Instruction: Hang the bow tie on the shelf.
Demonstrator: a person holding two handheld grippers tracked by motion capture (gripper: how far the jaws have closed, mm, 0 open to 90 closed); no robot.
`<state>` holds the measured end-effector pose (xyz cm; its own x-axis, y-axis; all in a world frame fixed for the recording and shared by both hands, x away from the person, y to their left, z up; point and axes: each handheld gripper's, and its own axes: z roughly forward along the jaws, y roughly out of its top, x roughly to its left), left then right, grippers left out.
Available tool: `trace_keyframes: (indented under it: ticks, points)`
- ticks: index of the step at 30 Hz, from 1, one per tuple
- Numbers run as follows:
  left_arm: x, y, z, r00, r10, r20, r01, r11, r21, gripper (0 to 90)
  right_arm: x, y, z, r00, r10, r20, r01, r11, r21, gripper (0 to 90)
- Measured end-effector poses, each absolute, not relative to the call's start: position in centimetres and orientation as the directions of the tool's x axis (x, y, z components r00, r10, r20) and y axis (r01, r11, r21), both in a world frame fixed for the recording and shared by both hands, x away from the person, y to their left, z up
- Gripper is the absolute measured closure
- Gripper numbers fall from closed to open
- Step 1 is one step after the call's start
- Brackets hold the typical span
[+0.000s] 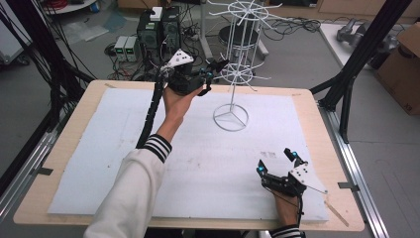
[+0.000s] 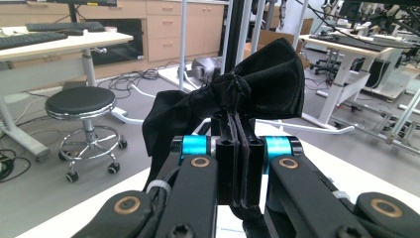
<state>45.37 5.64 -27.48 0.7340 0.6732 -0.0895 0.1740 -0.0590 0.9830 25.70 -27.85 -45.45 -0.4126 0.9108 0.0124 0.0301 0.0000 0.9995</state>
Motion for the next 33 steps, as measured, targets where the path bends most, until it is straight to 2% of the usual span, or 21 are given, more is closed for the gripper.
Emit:
trace_keyframes:
  ticks: [19, 33]
  points:
    - [45.4, 4.0, -28.4, 0.751, 0.654, -0.092, 0.198, -0.089, 0.976, 87.8, 25.7, -27.9, -45.5, -0.412, 0.911, 0.014, 0.024, -0.004, 1.0, 0.7]
    - [44.9, 4.3, -29.6, 0.765, 0.636, -0.101, 0.224, -0.116, 0.968, 87.4, 25.6, -27.9, -45.5, -0.412, 0.911, 0.013, 0.026, -0.003, 1.0, 0.7]
